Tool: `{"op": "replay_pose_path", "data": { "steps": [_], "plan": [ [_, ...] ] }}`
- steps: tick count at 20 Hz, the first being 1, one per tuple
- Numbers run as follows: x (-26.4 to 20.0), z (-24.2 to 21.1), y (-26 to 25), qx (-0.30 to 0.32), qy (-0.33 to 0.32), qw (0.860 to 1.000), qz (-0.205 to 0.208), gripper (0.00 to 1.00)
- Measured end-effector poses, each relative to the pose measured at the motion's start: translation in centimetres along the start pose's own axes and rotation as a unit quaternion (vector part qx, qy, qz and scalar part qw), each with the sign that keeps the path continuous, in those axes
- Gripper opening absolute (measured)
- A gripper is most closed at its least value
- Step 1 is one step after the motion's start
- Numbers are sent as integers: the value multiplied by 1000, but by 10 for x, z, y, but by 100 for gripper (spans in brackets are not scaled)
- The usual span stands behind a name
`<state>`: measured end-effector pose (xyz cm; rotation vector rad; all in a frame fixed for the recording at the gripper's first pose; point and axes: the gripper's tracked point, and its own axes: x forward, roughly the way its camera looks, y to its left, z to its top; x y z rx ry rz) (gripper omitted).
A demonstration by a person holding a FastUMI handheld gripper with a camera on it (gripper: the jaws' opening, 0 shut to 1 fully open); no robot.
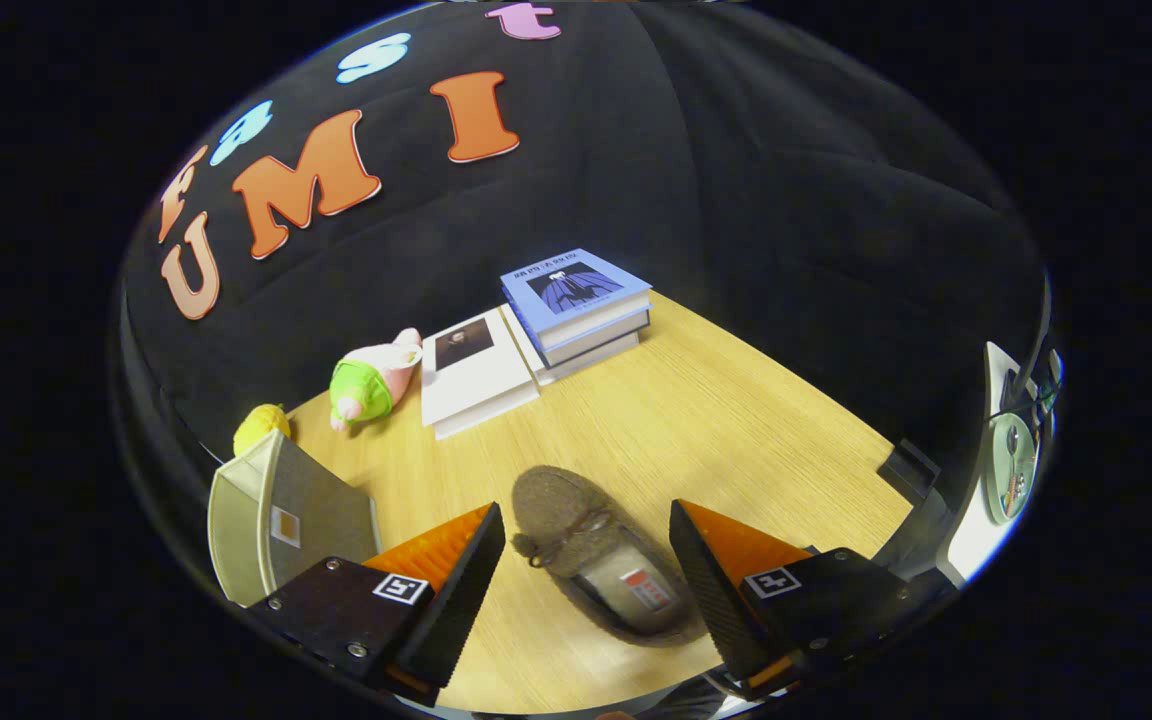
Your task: Open the storage box then place both shoes into the box .Put the left shoe in first, then the right shoe, with the right side of both shoes facing outward in a uniform manner.
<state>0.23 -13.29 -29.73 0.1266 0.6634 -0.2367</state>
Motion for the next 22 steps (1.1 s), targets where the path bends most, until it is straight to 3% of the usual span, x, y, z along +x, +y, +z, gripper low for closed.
{"op": "replay_pose_path", "data": {
  "steps": [4, 8, 10, 14, 15, 18, 22],
  "plan": [
    [5, -33, -36, -4, 33, 999, -35, 99],
    [18, -56, -46, 5, 57, 998, -36, 95],
    [26, -65, -45, 13, 67, 997, -30, 78],
    [30, -62, -44, 37, 56, 997, -39, 23],
    [28, -60, -36, 44, 51, 997, -33, 5],
    [21, -45, -25, 50, 35, 998, -34, 1],
    [1, -8, 15, 64, 10, 998, 11, 1]
  ]
}}
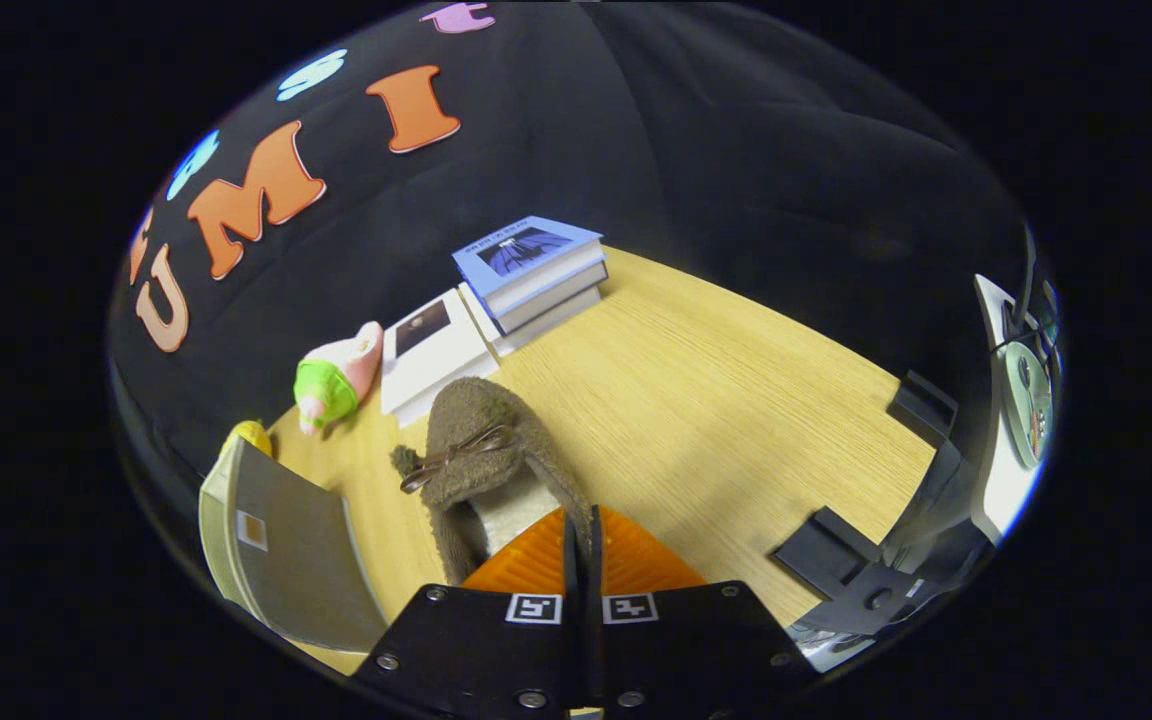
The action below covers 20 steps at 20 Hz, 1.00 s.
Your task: Open the storage box then place both shoes into the box .Put the left shoe in first, then the right shoe, with the right side of both shoes facing outward in a uniform manner.
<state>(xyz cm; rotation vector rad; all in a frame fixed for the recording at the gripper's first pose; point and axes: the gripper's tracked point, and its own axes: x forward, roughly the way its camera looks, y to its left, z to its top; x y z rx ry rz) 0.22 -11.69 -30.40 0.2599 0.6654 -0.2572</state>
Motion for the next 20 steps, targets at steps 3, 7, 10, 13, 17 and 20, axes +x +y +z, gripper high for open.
{"op": "replay_pose_path", "data": {
  "steps": [3, 7, 10, 13, 17, 20],
  "plan": [
    [-19, 27, 40, -11, -27, 999, 26, 1],
    [-45, 48, 100, -16, -46, 996, 75, 1],
    [-62, 49, 141, -14, -43, 993, 106, 1],
    [-75, 45, 173, -5, -37, 992, 122, 1],
    [-87, 30, 213, 4, -22, 991, 130, 1],
    [-97, 8, 235, 2, -2, 991, 136, 1]
  ]
}}
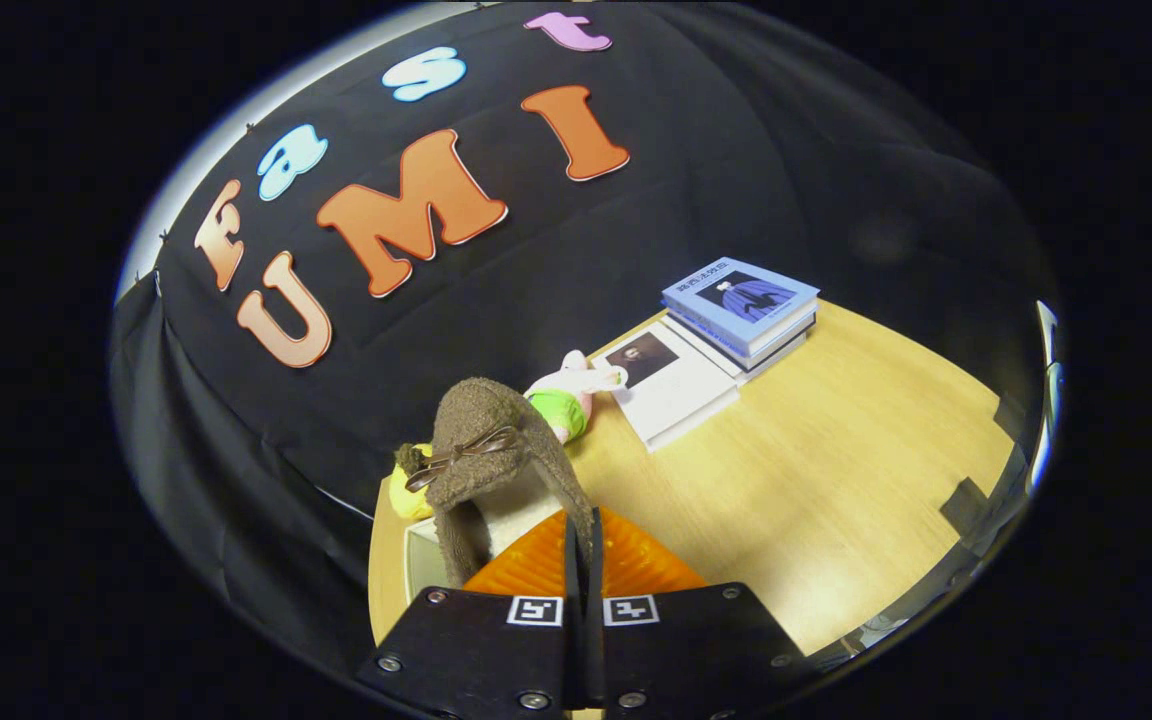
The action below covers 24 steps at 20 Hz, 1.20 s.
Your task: Open the storage box then place both shoes into the box .Put the left shoe in first, then the right shoe, with the right side of both shoes facing outward in a uniform manner.
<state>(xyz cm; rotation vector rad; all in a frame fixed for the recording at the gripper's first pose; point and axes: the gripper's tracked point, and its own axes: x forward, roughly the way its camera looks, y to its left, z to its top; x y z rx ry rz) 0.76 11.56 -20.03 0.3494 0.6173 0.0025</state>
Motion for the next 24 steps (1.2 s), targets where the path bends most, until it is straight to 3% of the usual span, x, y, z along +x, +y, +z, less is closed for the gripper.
{"op": "replay_pose_path", "data": {
  "steps": [12, 17, 20, 21, 22, 23, 24],
  "plan": [
    [13, -72, 18, -14, 45, 998, -29, 1],
    [18, -90, 17, -47, 55, 997, -41, 4],
    [12, -71, 35, -42, 28, 999, -18, 28],
    [7, -64, 38, -52, 17, 998, -15, 46],
    [4, -56, 37, -64, 11, 998, -15, 55],
    [3, -50, 38, -71, 6, 997, -12, 75],
    [2, -43, 40, -74, 1, 997, -9, 84]
  ]
}}
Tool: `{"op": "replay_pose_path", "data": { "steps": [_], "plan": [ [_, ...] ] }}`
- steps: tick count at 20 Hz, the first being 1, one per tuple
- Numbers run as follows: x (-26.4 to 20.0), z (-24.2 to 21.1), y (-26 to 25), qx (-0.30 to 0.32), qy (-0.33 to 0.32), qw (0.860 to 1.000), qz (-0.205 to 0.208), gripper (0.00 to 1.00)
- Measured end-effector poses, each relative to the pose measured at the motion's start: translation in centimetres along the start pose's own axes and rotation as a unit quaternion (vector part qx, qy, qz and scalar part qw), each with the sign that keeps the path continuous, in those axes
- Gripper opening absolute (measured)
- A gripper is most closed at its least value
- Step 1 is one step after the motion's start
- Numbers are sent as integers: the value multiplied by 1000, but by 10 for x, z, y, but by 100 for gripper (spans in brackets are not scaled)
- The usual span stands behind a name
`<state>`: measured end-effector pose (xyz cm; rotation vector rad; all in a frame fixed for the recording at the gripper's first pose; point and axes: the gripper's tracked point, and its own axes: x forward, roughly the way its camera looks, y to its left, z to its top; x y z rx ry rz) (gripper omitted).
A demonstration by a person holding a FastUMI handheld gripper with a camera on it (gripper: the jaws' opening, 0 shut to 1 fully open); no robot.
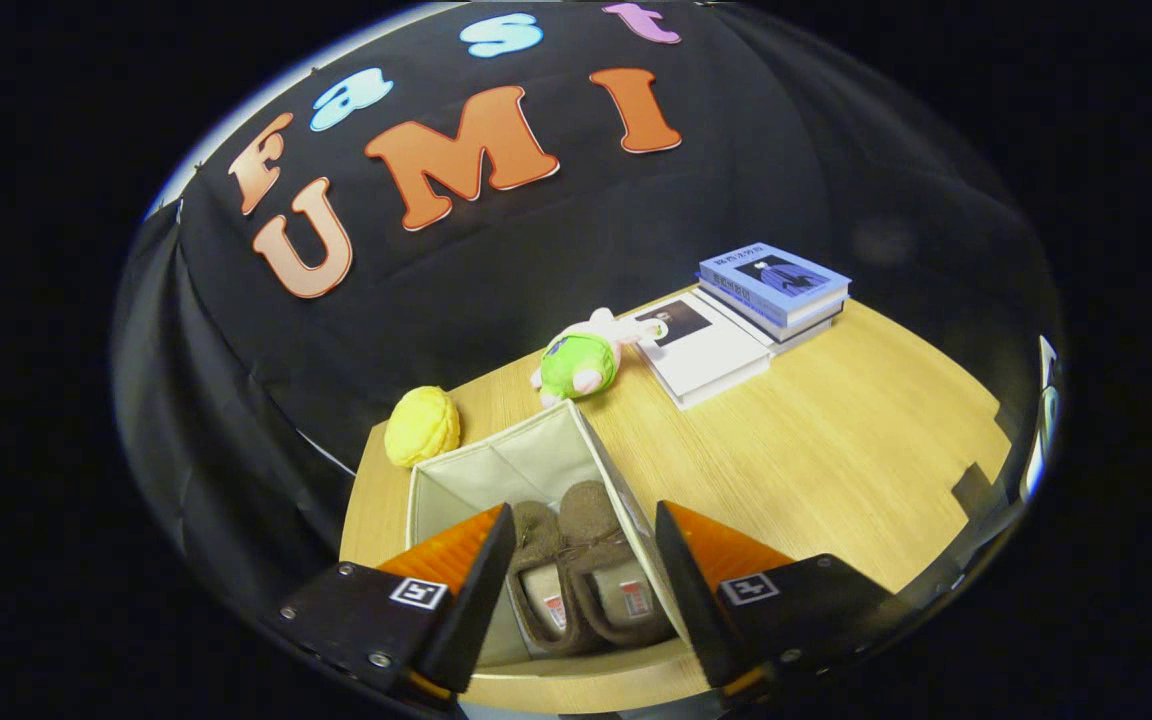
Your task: Open the storage box then place both shoes into the box .Put the left shoe in first, then the right shoe, with the right side of both shoes facing outward in a uniform manner.
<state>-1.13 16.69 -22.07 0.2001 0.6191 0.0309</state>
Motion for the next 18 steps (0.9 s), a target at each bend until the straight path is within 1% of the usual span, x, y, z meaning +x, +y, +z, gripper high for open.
{"op": "replay_pose_path", "data": {
  "steps": [1, 2, 4, 7, 10, 14, 18],
  "plan": [
    [-1, 7, -1, -7, -4, 1000, -2, 95],
    [-4, 17, -6, -20, -9, 1000, -8, 98],
    [-14, 46, -9, -42, -37, 998, -15, 99],
    [-27, 87, -3, -76, -67, 995, -2, 98],
    [-45, 124, -11, -114, -97, 989, -10, 98],
    [-76, 156, -13, -114, -129, 985, 3, 98],
    [-103, 180, -24, -120, -162, 980, -2, 98]
  ]
}}
